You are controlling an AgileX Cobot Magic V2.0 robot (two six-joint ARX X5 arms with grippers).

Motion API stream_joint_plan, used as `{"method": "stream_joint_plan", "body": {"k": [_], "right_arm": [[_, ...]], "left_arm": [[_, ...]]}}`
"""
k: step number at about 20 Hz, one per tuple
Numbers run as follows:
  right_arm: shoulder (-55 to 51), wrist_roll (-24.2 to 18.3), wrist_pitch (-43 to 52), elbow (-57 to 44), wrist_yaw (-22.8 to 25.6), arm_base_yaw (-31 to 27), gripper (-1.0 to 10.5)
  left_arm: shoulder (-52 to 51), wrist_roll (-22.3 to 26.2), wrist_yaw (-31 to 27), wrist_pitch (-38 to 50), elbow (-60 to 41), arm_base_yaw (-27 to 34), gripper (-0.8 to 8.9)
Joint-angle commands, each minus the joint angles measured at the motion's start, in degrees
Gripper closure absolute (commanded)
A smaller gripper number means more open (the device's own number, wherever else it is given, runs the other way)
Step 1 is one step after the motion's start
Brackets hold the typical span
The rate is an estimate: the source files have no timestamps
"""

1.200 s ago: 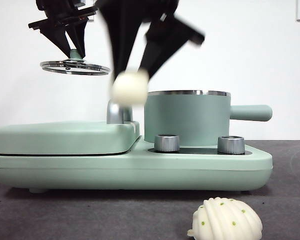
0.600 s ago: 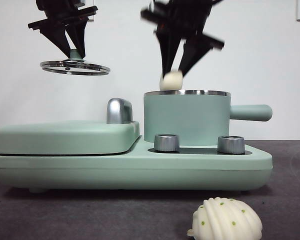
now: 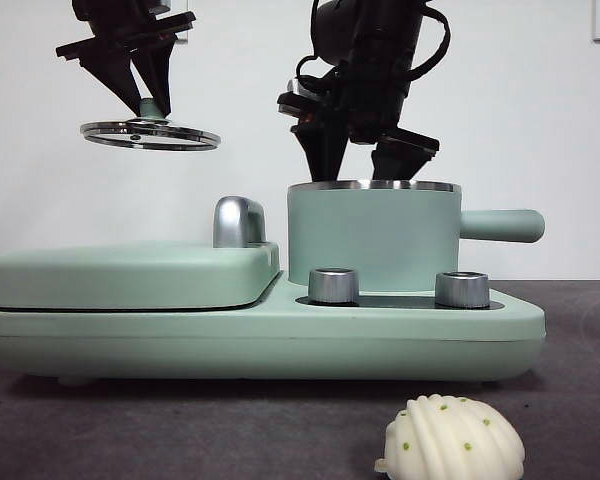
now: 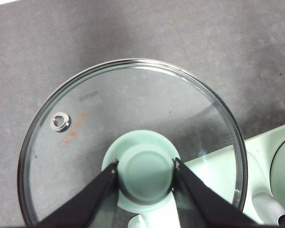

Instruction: Put the buns in a small steamer

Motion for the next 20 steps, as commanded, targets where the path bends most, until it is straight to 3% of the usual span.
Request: {"method": "stream_joint_plan", "body": {"k": [1,5,9,12,16,20], "right_arm": [[1.6,-0.6,0.4,1.7,0.1,0.3,5.4],[1.5,-0.8,-0.8,5.0,0.8,0.2,5.0],[1.2,-1.8,-7.8,15.1,4.9,0.2,5.0],[-3.4,-1.7,-8.0,16.0,5.4,-0.2,5.0],[-13.9,-0.4,-8.1,10.2,6.1,0.4,5.0],[-28.8,0.5,-8.1,-3.9,6.2,2.4,5.0]], "left_arm": [[-0.8,-0.4,0.1,1.2,2.6,0.0,7.04],[-0.8,-0.4,0.1,1.5,2.6,0.0,7.04],[-0.8,-0.5,0.1,1.4,2.6,0.0,7.04],[-0.8,-0.4,0.1,1.4,2.6,0.0,7.04],[-0.8,-0.5,0.1,1.4,2.6,-0.1,7.04],[-0.8,-0.5,0.1,1.5,2.6,-0.1,7.04]]}}
